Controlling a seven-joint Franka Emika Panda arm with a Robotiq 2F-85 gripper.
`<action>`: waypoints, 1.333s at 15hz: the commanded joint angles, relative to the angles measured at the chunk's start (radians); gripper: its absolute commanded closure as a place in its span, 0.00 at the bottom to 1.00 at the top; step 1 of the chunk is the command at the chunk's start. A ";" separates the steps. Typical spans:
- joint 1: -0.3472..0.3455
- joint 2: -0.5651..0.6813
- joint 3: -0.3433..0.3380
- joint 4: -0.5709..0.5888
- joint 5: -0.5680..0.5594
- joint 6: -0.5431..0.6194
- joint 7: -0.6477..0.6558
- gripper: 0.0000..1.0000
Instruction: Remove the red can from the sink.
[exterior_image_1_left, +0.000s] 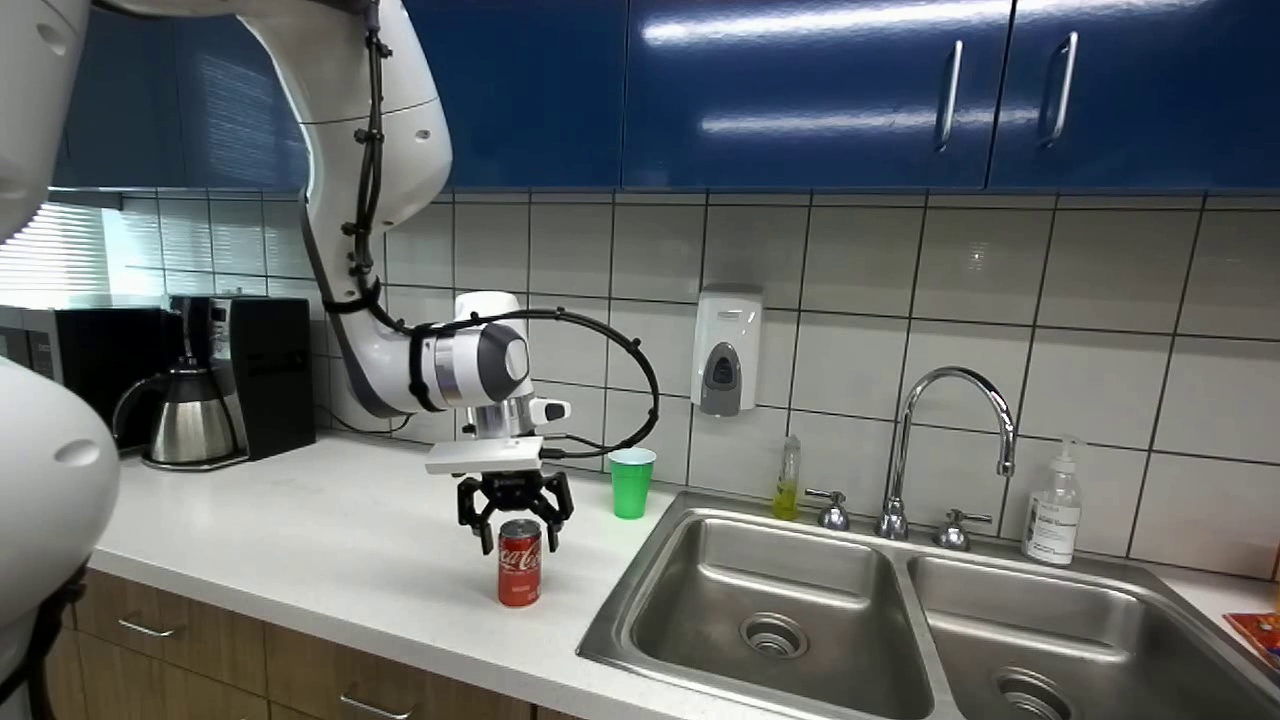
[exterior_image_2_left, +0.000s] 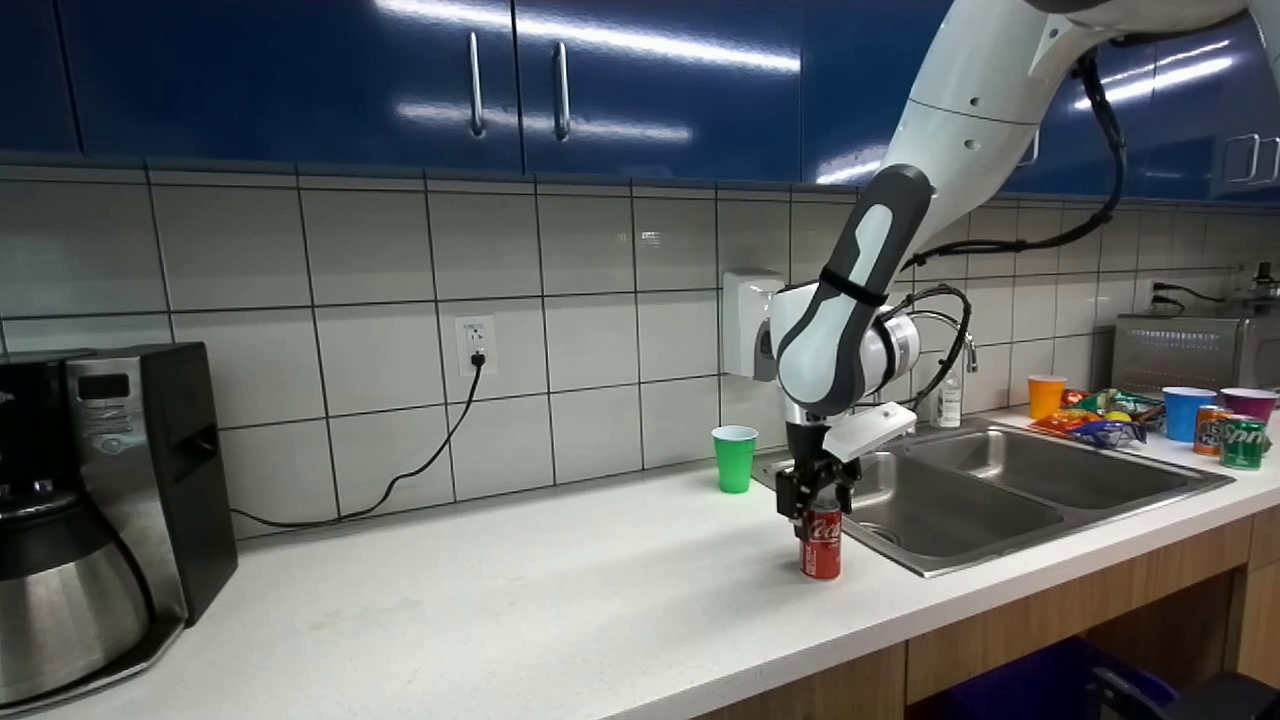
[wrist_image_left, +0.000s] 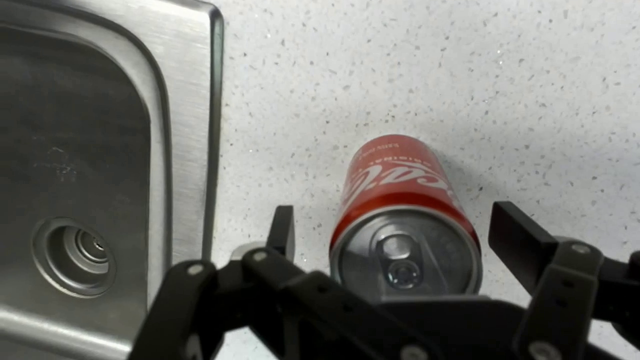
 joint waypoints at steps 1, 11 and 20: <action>0.024 -0.057 -0.015 -0.006 -0.049 -0.030 0.041 0.00; 0.010 -0.193 0.009 -0.023 -0.036 -0.100 0.021 0.00; -0.022 -0.385 0.014 -0.133 -0.042 -0.219 0.010 0.00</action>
